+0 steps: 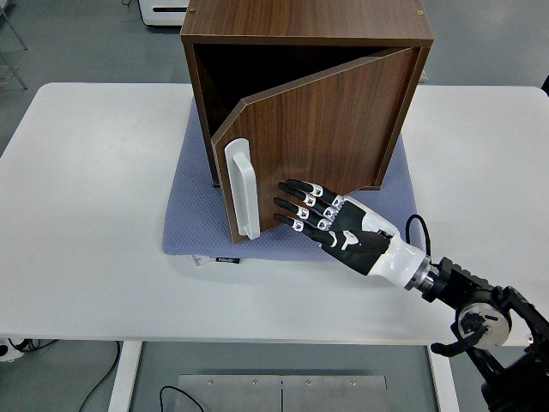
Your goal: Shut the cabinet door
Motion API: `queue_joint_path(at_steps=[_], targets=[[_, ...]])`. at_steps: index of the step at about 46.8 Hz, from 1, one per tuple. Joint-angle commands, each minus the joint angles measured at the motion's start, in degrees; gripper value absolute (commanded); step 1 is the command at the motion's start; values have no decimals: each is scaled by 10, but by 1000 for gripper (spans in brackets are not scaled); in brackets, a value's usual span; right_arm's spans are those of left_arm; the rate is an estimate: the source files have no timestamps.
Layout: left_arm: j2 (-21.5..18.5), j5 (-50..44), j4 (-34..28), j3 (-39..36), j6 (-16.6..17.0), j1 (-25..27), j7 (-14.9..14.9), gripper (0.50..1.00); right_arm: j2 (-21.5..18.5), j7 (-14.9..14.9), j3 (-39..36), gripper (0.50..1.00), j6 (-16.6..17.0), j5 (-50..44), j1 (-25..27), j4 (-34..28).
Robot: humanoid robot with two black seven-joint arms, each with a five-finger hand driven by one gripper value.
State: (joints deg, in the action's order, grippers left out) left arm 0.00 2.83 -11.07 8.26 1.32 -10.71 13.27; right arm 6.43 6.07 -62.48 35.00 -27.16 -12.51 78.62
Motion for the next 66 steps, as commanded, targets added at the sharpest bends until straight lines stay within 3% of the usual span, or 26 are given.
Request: queue_joint_path(at_steps=[1,37,66], targets=[[0,0,0,0,0,0,0,1000,0,0,0,1000,0,-1,-8,-1],[0,0,0,0,0,0,0,1000,-20,-4,-5,1000,0,4,-87,-51],[0,0,0,0,0,0,0,1000,-29,-40,-6,1000,0,4,-135,-80]])
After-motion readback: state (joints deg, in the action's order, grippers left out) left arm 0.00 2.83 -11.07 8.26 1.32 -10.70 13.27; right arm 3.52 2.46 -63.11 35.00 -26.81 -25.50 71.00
